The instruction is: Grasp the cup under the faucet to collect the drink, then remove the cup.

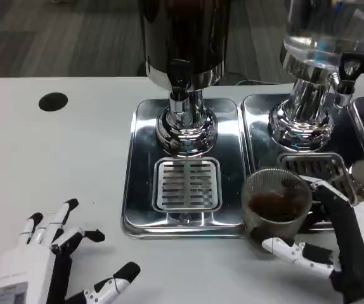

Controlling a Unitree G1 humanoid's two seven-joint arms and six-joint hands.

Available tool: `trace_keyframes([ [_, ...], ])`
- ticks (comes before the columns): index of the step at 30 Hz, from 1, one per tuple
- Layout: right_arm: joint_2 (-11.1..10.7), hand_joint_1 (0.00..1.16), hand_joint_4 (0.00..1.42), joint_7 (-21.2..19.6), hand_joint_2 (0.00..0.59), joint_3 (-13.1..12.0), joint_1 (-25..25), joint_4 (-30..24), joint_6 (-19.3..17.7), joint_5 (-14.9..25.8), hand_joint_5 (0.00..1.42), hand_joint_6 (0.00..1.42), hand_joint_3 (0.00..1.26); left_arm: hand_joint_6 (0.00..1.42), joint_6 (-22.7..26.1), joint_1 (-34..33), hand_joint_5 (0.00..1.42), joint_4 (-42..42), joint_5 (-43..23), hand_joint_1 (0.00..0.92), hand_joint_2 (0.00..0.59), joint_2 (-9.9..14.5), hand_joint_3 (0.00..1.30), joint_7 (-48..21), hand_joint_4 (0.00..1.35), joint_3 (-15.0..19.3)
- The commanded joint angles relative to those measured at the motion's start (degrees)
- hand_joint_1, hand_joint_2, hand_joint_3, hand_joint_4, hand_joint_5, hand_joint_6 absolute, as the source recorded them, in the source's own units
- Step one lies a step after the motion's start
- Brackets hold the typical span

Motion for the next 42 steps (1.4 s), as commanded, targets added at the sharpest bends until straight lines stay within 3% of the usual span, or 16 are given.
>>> trace_keyframes([
  [1, -0.6, 0.80, 0.75, -1.5, 0.236, -0.7, 1.3, -2.4, -4.7, -0.7, 0.65, 0.55, 0.68, 0.08, 0.6, 0.0, 0.17, 0.4, 0.6, 0.000, 0.097, 0.1, 0.54, -0.4, 0.05, -0.4],
  [12, -0.4, 0.80, 0.74, -2.5, 0.237, -1.3, 4.7, -0.4, -8.8, -0.9, 0.65, 0.55, 0.68, 0.08, 1.5, 0.1, 0.17, -0.4, 1.2, 0.000, 0.097, 0.1, 0.54, -0.6, 0.05, -1.2],
  [27, -0.4, 0.80, 0.73, -5.6, 0.236, -1.4, 3.4, 6.3, -10.7, -4.4, 0.64, 0.53, 0.67, 0.07, 2.3, 1.1, 0.17, -0.6, 1.3, 0.000, 0.096, 0.3, 0.54, -0.1, 0.05, -1.9],
  [42, -1.8, 0.80, 0.50, -5.4, 0.228, -1.6, 3.6, 9.2, -12.4, -3.6, 0.48, 0.48, 0.45, 0.06, 1.6, 1.4, 0.17, -1.3, -0.1, 0.000, 0.096, 0.6, 0.54, -0.5, 0.05, -1.3],
])
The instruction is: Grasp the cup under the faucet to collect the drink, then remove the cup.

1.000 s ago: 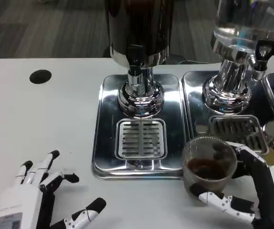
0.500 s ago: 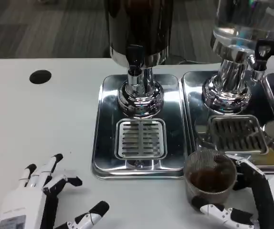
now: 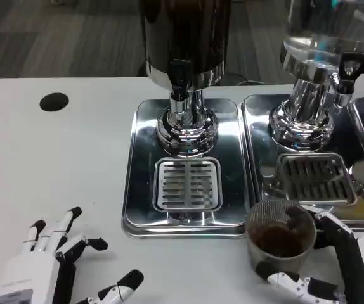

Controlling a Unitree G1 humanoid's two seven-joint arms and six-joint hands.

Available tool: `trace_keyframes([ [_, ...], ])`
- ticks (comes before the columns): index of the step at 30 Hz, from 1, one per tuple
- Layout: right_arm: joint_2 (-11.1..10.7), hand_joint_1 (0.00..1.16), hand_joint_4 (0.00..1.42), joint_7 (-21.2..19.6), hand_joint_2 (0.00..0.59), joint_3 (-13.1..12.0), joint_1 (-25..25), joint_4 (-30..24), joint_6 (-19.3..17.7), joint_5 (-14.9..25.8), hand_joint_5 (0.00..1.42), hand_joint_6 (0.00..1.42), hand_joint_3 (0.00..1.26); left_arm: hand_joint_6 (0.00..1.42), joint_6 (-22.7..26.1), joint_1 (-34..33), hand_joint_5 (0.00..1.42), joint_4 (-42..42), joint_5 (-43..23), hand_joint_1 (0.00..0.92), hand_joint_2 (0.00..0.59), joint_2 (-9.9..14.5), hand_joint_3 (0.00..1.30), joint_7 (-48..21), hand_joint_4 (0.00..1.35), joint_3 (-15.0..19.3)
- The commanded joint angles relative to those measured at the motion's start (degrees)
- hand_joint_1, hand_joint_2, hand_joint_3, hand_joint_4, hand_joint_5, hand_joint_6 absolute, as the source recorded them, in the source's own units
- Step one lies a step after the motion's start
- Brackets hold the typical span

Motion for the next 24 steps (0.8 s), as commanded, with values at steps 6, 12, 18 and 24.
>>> trace_keyframes([
  [6, -1.4, 0.78, 0.39, 0.5, 0.225, -0.2, 0.0, 0.5, -0.6, 0.7, 0.40, 0.45, 0.36, 0.06, -0.3, 0.1, 0.18, -1.1, 0.0, 0.000, 0.096, 0.0, 0.56, -0.5, 0.05, 0.1],
  [12, -1.9, 0.76, 0.32, 2.3, 0.229, 0.2, 0.2, 0.1, 0.1, 0.9, 0.33, 0.41, 0.33, 0.06, 0.0, -0.2, 0.18, -1.8, -0.2, 0.000, 0.095, 0.4, 0.57, -0.9, 0.05, 0.6],
  [18, -1.9, 0.75, 0.29, 3.8, 0.218, 0.8, 0.3, -0.4, 0.9, 0.7, 0.30, 0.38, 0.33, 0.06, -0.2, -0.1, 0.19, -1.8, -0.3, 0.000, 0.095, 0.4, 0.57, -1.1, 0.05, 0.8],
  [24, -2.1, 0.73, 0.28, 4.9, 0.220, 1.7, 0.1, -1.4, 1.8, 0.0, 0.28, 0.37, 0.31, 0.06, -0.7, -0.3, 0.19, -2.0, -1.4, 0.000, 0.095, 0.2, 0.58, -1.8, 0.06, 1.0],
])
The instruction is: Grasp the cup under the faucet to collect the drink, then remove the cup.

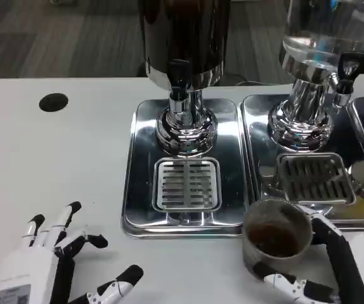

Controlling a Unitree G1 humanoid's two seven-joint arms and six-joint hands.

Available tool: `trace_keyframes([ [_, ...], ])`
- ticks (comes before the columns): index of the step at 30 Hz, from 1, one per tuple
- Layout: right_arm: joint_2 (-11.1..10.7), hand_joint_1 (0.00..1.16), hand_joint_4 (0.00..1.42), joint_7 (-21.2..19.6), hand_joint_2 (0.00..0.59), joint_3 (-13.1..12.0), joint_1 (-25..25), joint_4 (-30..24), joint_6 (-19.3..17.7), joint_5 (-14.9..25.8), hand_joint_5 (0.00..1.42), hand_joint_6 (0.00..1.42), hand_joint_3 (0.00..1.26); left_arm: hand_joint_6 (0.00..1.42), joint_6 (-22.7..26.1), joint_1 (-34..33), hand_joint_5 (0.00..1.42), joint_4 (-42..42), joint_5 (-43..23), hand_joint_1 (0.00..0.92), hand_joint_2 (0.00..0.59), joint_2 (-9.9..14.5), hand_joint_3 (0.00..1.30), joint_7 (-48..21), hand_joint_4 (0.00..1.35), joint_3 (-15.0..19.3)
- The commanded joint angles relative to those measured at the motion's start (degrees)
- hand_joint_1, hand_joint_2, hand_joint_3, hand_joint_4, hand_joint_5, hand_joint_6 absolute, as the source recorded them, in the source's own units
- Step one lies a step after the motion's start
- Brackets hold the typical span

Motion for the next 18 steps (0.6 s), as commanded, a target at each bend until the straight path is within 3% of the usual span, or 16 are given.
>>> trace_keyframes([
  [1, -0.7, 0.72, 0.27, 1.7, 0.221, 0.7, 0.0, -0.7, 1.4, -0.4, 0.28, 0.36, 0.31, 0.06, -0.8, -0.3, 0.19, -1.0, -1.3, 0.000, 0.095, 0.1, 0.58, -1.3, 0.06, 0.8],
  [11, -1.0, 0.69, 0.13, 2.5, 0.207, 1.8, -0.2, -1.7, 3.1, -1.4, 0.17, 0.27, 0.16, 0.06, -1.1, -0.6, 0.20, 0.1, -1.9, 0.000, 0.094, 0.1, 0.60, -1.6, 0.07, 1.1],
  [15, -2.2, 0.65, 0.02, 4.4, 0.192, 2.4, -0.8, -1.3, 2.8, -1.0, 0.06, 0.16, 0.03, 0.06, -1.4, -0.7, 0.21, 0.4, -2.4, 0.000, 0.102, 0.1, 0.60, -1.7, 0.08, 1.3],
  [18, -3.0, 0.62, 0.00, 5.7, 0.186, 3.1, -1.4, -0.7, 2.4, -0.7, 0.01, 0.10, 0.00, 0.07, -1.4, -0.7, 0.22, 0.5, -2.4, 0.000, 0.104, 0.2, 0.61, -1.7, 0.09, 1.4],
])
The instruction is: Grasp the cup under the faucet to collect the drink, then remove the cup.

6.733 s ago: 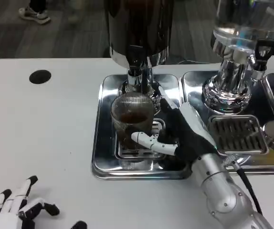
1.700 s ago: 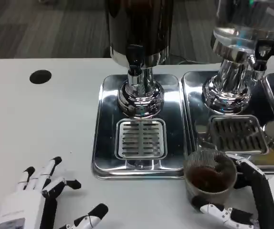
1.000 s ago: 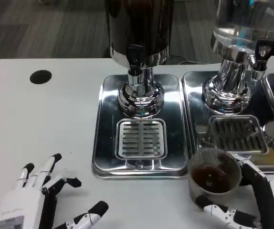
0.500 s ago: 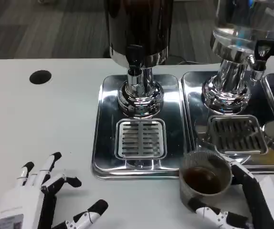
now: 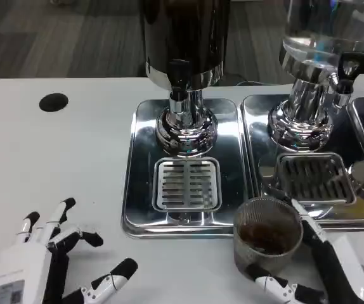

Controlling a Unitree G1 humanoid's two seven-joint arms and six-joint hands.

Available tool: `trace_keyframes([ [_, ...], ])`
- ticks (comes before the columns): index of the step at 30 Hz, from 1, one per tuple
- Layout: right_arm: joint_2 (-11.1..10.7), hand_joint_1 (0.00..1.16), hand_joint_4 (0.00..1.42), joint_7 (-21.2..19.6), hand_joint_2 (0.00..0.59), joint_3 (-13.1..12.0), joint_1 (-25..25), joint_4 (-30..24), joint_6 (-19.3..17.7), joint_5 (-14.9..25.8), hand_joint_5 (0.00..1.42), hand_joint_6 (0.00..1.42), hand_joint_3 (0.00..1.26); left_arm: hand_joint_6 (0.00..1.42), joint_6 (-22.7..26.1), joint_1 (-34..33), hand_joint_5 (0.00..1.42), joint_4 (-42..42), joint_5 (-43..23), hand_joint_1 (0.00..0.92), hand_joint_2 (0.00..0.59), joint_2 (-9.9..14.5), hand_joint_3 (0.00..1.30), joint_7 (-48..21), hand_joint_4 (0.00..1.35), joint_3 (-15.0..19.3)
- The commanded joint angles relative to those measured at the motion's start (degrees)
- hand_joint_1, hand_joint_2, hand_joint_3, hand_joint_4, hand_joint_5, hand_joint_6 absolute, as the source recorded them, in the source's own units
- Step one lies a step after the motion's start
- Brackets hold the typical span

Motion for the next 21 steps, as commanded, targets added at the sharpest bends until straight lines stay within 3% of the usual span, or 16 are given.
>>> trace_keyframes([
  [1, -1.4, 0.62, 0.00, 2.1, 0.185, 1.1, -1.1, 0.7, -0.4, 0.1, 0.00, 0.10, 0.00, 0.07, -0.7, -0.3, 0.22, 0.6, -0.2, 0.000, 0.104, 0.1, 0.61, -0.6, 0.09, 0.2],
  [5, -2.2, 0.58, 0.00, 2.1, 0.175, 1.0, -1.0, -0.4, -0.9, 0.2, 0.00, 0.04, 0.00, 0.08, -0.6, -0.7, 0.22, 1.0, 0.0, 0.000, 0.104, -0.3, 0.62, -0.5, 0.10, -0.2],
  [14, -2.3, 0.46, 0.00, 1.1, 0.166, -2.7, 1.3, -2.1, -4.7, 5.0, 0.00, 0.01, 0.00, 0.07, -0.6, -1.6, 0.22, 1.6, 0.3, 0.000, 0.104, -0.7, 0.62, -0.7, 0.10, -0.8],
  [21, -1.6, 0.41, 0.00, -0.6, 0.164, -7.7, 3.2, -1.8, -10.0, 9.5, 0.00, 0.00, 0.00, 0.08, -2.8, -1.6, 0.23, 2.5, 0.8, 0.000, 0.101, -0.7, 0.58, 2.7, 0.11, -0.5],
])
